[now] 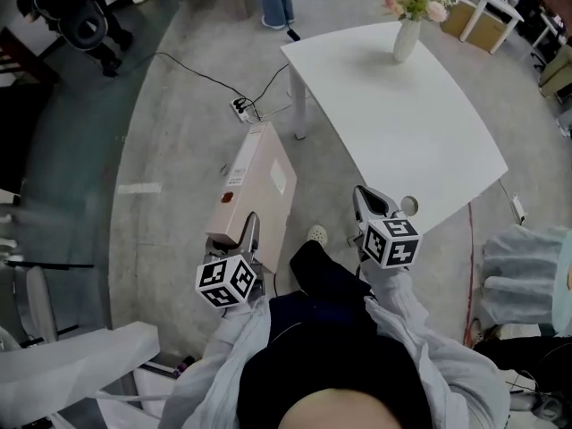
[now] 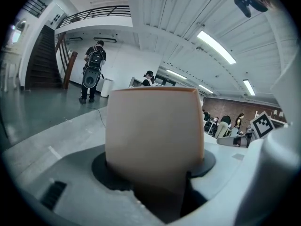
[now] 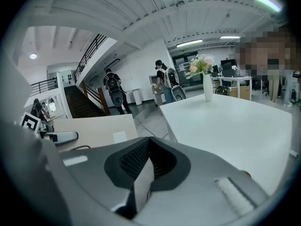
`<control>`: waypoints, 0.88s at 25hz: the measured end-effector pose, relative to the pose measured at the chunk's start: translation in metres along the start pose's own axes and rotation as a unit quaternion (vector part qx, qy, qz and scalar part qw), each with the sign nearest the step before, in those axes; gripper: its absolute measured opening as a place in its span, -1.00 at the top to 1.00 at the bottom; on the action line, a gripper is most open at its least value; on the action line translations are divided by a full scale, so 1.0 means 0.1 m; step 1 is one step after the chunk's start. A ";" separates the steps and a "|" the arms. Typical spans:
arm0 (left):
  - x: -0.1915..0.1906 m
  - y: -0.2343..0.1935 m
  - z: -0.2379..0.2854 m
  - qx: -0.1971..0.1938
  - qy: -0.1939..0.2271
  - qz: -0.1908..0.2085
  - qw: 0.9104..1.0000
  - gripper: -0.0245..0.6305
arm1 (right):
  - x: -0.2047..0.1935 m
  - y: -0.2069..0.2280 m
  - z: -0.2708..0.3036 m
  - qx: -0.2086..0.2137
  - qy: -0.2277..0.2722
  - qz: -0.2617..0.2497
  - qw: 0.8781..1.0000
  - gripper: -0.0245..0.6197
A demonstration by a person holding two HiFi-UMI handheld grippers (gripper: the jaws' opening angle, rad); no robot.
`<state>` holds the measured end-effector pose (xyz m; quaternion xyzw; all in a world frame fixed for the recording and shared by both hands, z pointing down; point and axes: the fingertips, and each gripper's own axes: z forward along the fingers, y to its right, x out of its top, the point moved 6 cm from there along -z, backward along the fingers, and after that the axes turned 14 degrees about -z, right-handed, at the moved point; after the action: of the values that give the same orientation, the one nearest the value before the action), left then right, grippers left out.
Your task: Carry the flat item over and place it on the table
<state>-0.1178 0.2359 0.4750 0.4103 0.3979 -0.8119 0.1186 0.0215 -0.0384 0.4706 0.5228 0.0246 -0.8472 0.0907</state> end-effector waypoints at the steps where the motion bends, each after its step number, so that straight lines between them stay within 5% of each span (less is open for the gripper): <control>1: 0.08 0.02 0.12 -0.001 0.001 0.001 1.000 0.07 | 0.08 0.07 0.08 0.001 0.003 0.000 1.000 0.89; 10: 0.58 0.14 1.06 -0.008 0.002 0.011 1.000 0.07 | 0.60 0.57 0.79 0.010 0.017 0.016 1.000 0.89; 22: 0.86 -0.10 1.56 0.015 0.022 0.004 1.000 0.07 | 0.68 0.90 1.38 0.016 0.024 0.042 0.999 0.89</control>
<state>-0.2669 0.1386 0.4691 0.4313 0.3862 -0.8083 0.1067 -0.1143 -0.1549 0.4770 0.5449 -0.0089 -0.8303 0.1167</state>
